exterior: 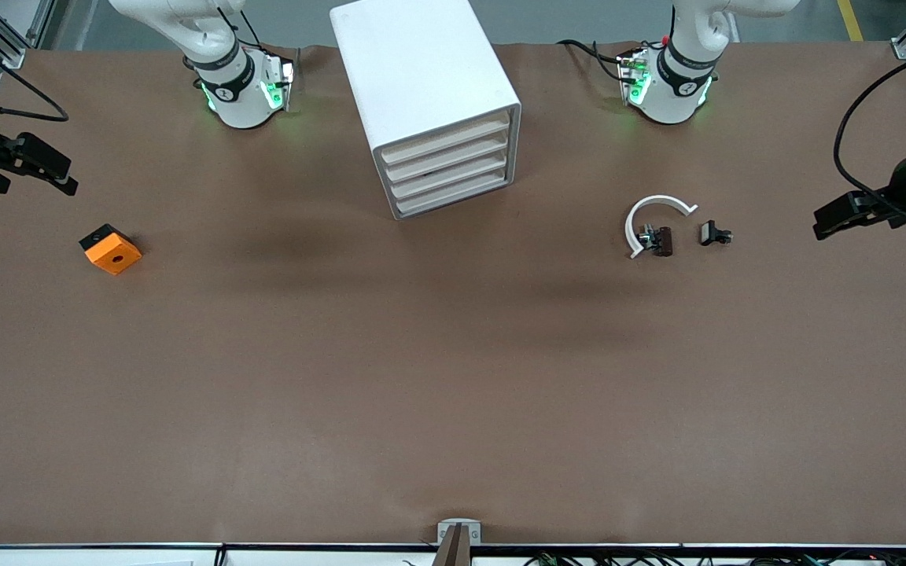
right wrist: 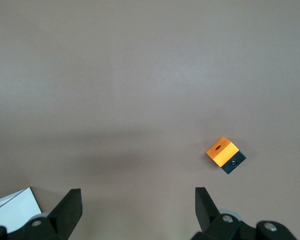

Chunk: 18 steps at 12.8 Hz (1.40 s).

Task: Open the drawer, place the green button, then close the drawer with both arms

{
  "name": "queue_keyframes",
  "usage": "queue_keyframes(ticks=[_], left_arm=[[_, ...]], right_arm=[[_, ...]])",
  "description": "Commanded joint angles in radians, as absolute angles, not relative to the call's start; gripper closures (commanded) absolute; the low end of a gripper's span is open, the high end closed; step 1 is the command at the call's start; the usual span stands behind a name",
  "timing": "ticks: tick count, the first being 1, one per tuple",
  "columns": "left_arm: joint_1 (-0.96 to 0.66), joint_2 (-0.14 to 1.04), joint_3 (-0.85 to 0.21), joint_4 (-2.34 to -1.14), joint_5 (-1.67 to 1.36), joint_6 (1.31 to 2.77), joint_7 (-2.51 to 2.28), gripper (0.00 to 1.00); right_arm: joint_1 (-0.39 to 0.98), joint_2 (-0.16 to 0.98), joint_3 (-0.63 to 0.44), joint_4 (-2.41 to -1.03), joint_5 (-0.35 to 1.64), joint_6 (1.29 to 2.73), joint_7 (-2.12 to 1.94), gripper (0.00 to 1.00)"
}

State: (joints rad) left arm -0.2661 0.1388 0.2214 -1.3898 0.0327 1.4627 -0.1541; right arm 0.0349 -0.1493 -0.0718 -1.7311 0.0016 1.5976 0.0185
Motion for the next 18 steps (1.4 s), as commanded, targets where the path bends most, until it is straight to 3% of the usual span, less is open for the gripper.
queue_keyframes(ticks=[1,5,6,8,9,12,18], left_arm=[[-0.261,0.089,0.218,-1.384,0.042,1.443,-0.127,0.00],[-0.264,0.054,0.209,-1.399,0.017,1.416,-0.124,0.00],[-0.237,0.040,0.165,-1.404,0.015,1.413,-0.123,0.00],[-0.023,0.023,-0.065,-1.408,-0.006,1.413,-0.117,0.00],[0.016,0.017,-0.110,-1.422,-0.006,1.410,-0.117,0.00],[0.000,-0.047,-0.101,-1.526,-0.005,1.446,-0.117,0.00],[-0.026,-0.114,-0.026,-1.589,0.006,1.462,-0.075,0.00]], right_arm=[[0.023,-0.149,-0.063,-1.718,0.000,1.594,0.008,0.00],[0.023,-0.149,-0.063,-1.715,0.000,1.594,0.008,0.00],[0.023,-0.149,-0.063,-1.715,0.000,1.594,0.009,0.00],[0.023,-0.149,-0.063,-1.713,0.000,1.594,0.009,0.00],[0.023,-0.149,-0.063,-1.713,0.000,1.594,0.009,0.00],[0.023,-0.149,-0.063,-1.713,0.000,1.594,0.009,0.00],[0.025,-0.149,-0.063,-1.707,-0.002,1.595,0.008,0.00]])
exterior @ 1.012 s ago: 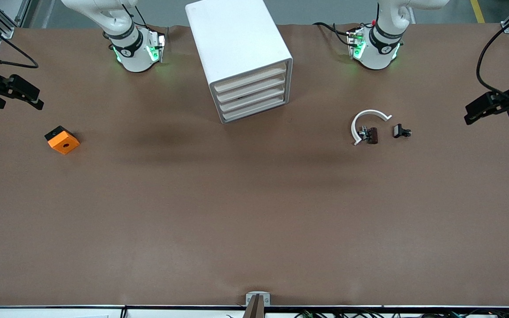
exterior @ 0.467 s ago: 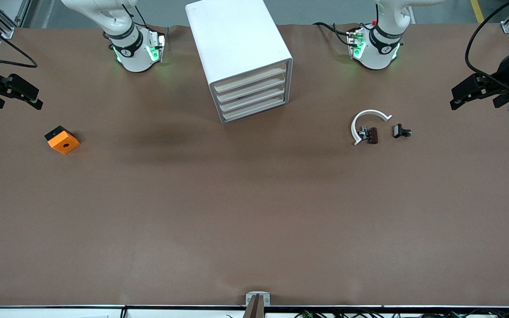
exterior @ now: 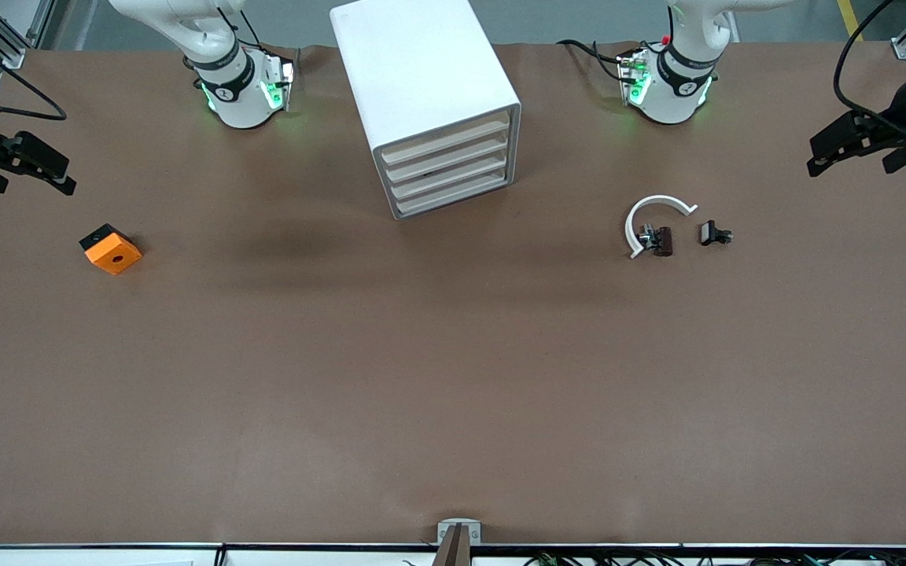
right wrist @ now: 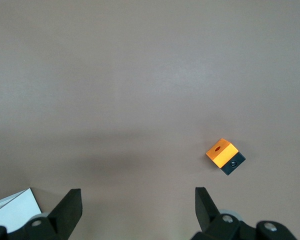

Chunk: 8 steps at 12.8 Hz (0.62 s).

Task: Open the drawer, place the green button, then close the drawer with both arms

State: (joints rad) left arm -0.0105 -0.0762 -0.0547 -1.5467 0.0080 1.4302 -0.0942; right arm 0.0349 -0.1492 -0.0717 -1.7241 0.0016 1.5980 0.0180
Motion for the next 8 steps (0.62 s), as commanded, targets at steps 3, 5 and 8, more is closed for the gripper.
queue_keyframes(ticks=[3,5,8], left_arm=[[-0.046,-0.118,0.002,-1.585,0.009,1.463,-0.072,0.00],[-0.046,-0.115,-0.011,-1.595,0.009,1.469,-0.077,0.00],[-0.044,-0.078,-0.021,-1.585,0.015,1.512,-0.072,0.00]], right_arm=[[0.025,-0.149,-0.063,-1.697,-0.002,1.591,0.008,0.00],[0.023,-0.149,-0.063,-1.697,-0.002,1.591,0.009,0.00],[0.025,-0.149,-0.063,-1.697,-0.002,1.589,0.008,0.00]])
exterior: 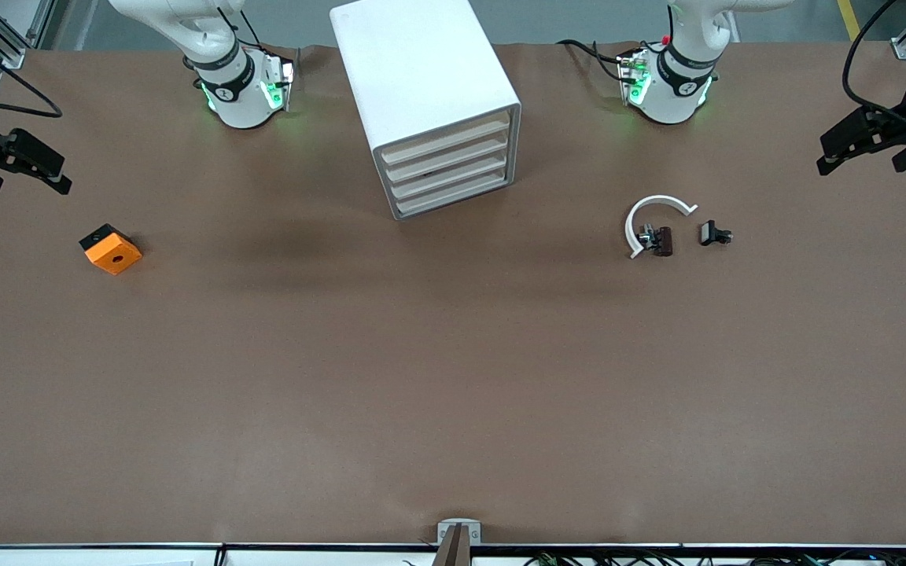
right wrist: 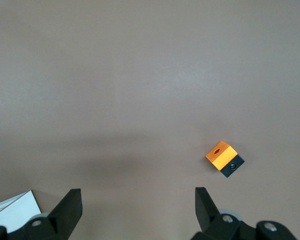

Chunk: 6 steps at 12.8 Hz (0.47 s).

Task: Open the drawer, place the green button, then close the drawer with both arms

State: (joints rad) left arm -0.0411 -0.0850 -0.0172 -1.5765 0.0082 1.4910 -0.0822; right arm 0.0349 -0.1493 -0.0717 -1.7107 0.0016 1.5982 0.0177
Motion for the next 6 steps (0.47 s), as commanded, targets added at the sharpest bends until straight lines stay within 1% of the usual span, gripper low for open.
queue_keyframes(ticks=[1,2,3,6], left_arm=[[-0.035,-0.080,-0.050,-1.585,0.012,1.511,-0.074,0.00],[-0.013,-0.089,-0.096,-1.588,0.014,1.502,-0.092,0.00],[0.000,-0.086,-0.106,-1.583,0.017,1.503,-0.091,0.00],[-0.005,-0.094,-0.089,-1.588,0.017,1.494,-0.086,0.00]], right_arm=[[0.023,-0.149,-0.063,-1.695,-0.002,1.589,0.008,0.00],[0.023,-0.149,-0.063,-1.695,-0.002,1.589,0.008,0.00],[0.023,-0.149,-0.063,-1.695,-0.002,1.588,0.008,0.00],[0.023,-0.149,-0.063,-1.694,-0.003,1.588,0.008,0.00]])
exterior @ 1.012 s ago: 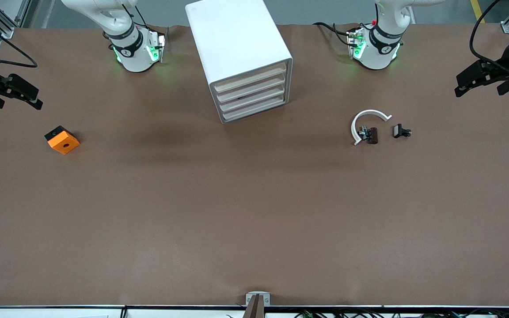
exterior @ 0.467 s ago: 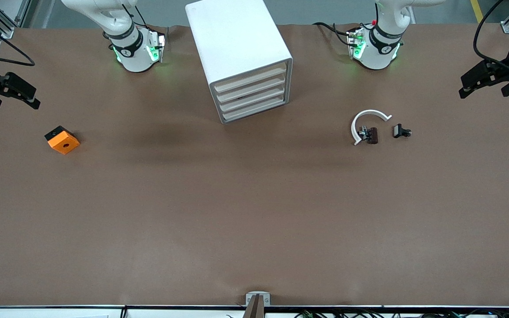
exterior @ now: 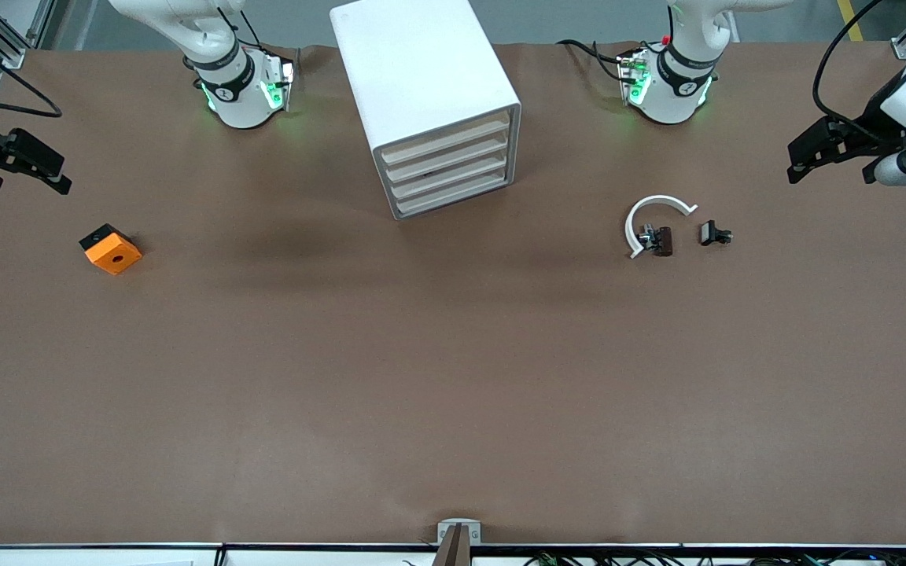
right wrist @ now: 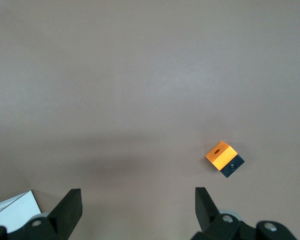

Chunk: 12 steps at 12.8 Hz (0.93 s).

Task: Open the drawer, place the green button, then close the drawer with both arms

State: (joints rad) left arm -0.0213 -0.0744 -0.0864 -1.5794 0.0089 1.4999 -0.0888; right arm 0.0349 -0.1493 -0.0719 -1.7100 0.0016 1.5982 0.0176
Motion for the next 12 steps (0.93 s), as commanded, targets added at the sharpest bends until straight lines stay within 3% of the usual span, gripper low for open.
queue_keyframes(ticks=[1,12], left_arm=[[-0.008,-0.095,-0.062,-1.586,0.014,1.473,-0.074,0.00],[-0.014,-0.155,-0.067,-1.655,0.003,1.454,-0.086,0.00]], right_arm=[[0.021,-0.149,-0.064,-1.690,-0.003,1.589,0.009,0.00],[0.021,-0.149,-0.064,-1.689,-0.002,1.588,0.009,0.00]])
